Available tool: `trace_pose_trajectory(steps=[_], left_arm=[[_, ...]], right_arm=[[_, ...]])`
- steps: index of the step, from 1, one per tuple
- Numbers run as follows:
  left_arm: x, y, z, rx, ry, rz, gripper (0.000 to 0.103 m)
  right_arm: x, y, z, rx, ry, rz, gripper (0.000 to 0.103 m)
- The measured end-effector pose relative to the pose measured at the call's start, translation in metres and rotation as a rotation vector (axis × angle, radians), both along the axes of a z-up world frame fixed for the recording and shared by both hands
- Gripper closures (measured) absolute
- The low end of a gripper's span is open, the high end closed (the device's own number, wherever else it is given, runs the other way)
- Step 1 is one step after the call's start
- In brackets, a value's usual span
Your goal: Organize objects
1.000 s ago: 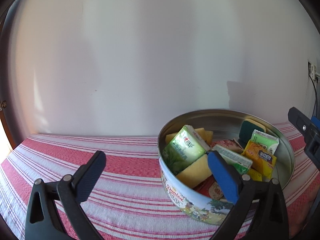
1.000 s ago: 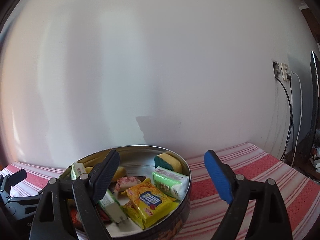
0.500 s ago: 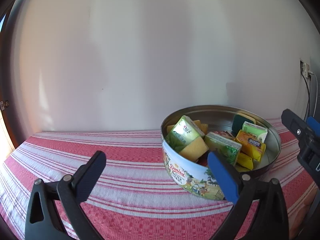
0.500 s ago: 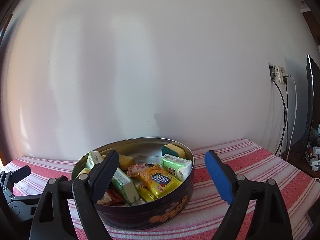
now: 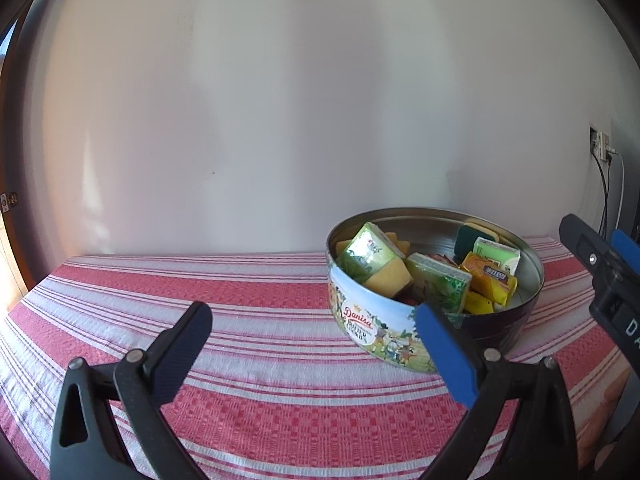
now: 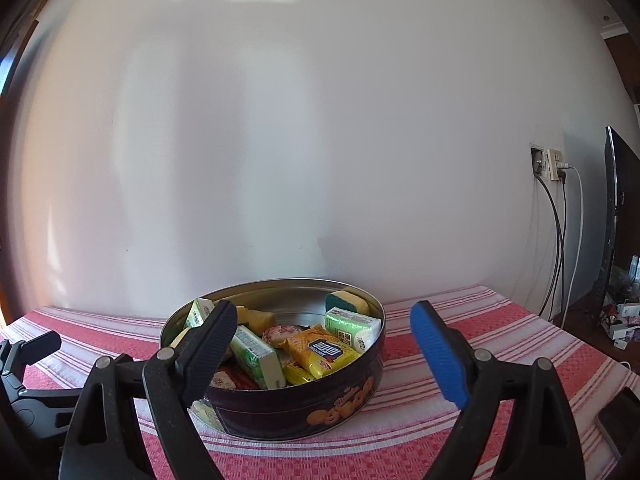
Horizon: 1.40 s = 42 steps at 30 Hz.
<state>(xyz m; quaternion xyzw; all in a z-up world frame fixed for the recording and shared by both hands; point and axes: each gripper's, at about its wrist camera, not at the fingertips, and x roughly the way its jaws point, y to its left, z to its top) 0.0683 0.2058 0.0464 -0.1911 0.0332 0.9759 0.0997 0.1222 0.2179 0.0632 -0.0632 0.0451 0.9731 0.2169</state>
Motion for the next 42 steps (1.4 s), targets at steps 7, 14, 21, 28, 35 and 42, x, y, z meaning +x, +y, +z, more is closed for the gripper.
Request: trace_pose_trajectory(steps=[7,14,21,28,35,42], left_arm=[[0.004,-0.003,0.000,-0.005,-0.001,0.007,0.000],[0.005,-0.002,-0.001,-0.020,0.001,-0.001,0.000],[0.006,0.001,-0.002,-0.041,-0.005,-0.014,0.000],[0.007,0.001,-0.002,-0.052,-0.019,-0.012,0.000],[0.009,-0.005,-0.001,-0.032,-0.012,-0.019,0.000],[0.008,-0.003,-0.002,-0.029,-0.012,-0.001,0.000]], right_arm=[[0.003,0.000,-0.001,0.003,0.006,-0.010,0.007],[0.010,-0.008,0.000,0.029,0.014,-0.003,0.007],[0.006,-0.007,-0.002,0.027,-0.006,0.004,0.007],[0.004,-0.007,-0.003,0.023,-0.012,0.005,0.007],[0.003,-0.007,-0.003,0.018,-0.016,0.006,0.007],[0.001,-0.007,-0.004,0.014,-0.019,0.002,0.007]])
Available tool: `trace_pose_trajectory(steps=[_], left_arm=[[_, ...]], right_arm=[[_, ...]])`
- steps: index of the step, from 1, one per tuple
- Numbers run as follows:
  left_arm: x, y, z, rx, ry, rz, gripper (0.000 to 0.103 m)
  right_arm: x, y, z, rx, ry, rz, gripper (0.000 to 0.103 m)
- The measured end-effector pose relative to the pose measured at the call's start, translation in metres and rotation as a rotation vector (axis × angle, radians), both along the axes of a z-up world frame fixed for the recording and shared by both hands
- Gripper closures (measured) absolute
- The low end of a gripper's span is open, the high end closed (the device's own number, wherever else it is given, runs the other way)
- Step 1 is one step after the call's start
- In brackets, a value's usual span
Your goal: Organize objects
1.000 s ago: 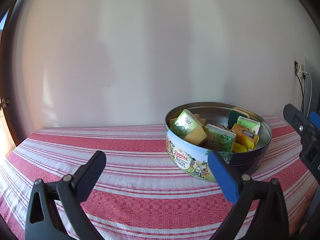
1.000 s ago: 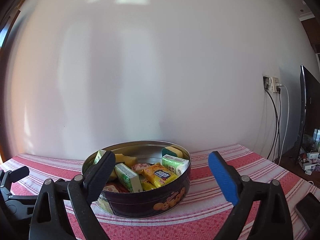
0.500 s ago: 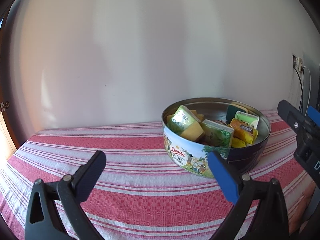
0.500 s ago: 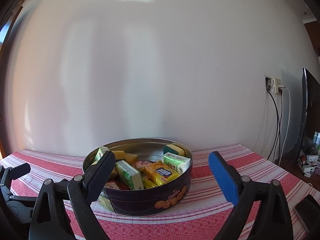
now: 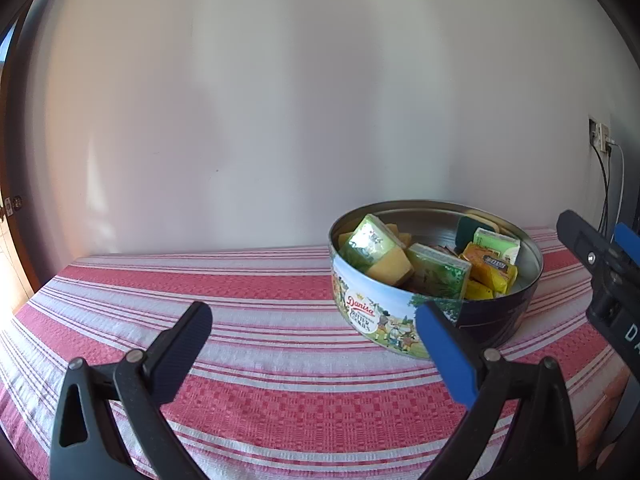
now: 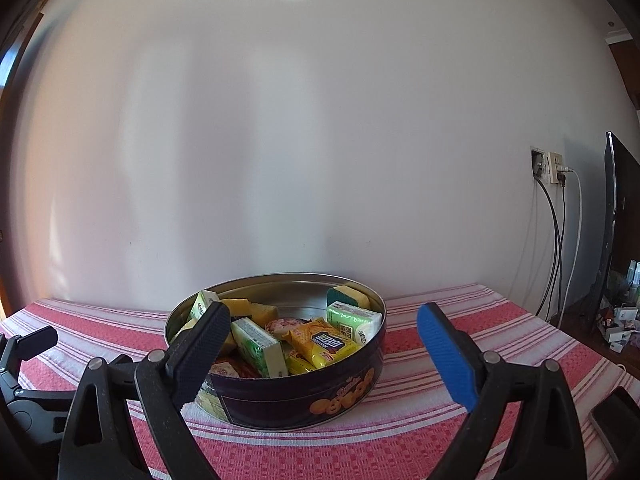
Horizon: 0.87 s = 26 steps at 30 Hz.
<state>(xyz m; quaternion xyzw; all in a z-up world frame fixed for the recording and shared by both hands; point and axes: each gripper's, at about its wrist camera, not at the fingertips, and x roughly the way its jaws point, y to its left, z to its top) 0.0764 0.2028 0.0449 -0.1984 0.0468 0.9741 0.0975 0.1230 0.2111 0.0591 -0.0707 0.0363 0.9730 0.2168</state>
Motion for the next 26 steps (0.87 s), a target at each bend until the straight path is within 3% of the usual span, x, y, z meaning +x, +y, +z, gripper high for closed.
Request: trace_pose_trajectory(steps=[26], left_arm=[[-0.003,-0.013,-0.002,0.000,-0.041,-0.002,0.000]], right_arm=[[0.000,-0.004,0.000,-0.009,-0.015,-0.016,0.007]])
